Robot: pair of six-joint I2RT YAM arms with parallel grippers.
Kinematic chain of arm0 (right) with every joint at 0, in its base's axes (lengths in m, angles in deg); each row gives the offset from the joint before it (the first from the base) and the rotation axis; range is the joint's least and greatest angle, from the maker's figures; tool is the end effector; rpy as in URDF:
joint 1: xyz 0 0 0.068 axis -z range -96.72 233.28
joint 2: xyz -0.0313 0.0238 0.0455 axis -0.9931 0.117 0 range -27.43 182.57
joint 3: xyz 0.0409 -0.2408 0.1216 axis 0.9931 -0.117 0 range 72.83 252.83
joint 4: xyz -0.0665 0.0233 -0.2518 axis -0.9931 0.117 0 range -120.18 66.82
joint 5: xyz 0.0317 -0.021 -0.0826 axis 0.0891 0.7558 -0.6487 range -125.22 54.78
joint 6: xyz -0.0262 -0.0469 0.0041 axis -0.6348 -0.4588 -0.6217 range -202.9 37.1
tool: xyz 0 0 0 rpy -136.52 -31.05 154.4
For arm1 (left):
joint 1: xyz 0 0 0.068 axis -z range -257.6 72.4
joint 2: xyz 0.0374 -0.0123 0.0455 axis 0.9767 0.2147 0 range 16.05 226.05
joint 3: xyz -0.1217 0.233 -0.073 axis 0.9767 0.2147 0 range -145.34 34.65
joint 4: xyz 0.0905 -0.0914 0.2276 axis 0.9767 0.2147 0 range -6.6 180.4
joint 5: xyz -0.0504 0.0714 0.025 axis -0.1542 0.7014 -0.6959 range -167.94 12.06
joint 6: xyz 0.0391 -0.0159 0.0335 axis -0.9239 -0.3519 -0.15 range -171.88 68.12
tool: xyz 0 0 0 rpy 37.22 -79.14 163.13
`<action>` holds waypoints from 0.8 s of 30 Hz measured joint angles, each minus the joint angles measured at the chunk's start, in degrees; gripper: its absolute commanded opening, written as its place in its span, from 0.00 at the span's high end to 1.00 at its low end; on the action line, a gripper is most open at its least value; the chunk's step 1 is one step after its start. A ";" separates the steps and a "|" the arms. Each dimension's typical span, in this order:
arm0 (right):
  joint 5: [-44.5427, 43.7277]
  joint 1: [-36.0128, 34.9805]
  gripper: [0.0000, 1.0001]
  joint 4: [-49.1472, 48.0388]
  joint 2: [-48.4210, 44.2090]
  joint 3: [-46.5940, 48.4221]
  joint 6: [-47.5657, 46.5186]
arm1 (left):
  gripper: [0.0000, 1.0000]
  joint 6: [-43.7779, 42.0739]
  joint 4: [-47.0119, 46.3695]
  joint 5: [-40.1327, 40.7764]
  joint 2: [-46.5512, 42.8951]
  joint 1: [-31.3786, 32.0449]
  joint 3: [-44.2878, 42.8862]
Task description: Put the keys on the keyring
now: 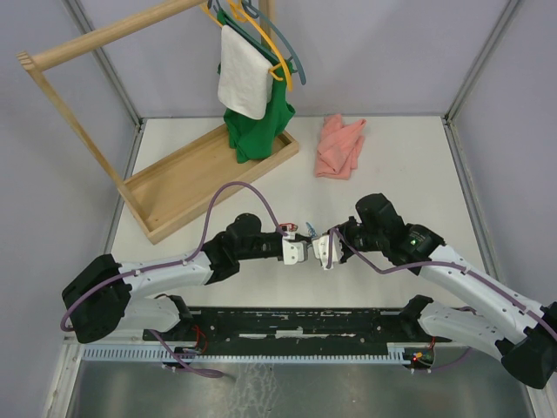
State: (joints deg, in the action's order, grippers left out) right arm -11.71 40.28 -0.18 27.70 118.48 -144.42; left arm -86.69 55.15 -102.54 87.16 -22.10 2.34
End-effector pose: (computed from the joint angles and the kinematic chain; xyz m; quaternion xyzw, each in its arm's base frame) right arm 0.1388 0.1487 0.2812 -0.7534 0.4732 0.1146 0.4420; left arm 0.1393 -0.2290 0.2370 0.6288 0.4334 -0.2733 0.5848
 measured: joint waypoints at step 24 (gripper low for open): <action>0.20 -1.49 0.99 2.29 2.01 1.92 -4.61 | 0.97 0.76 7.23 -3.50 0.00 -1.07 -3.69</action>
State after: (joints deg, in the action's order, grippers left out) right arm -11.52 38.79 2.12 29.71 120.41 -149.03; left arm -85.92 62.38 -106.04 87.16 -23.17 -1.35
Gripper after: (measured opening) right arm 0.012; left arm 0.026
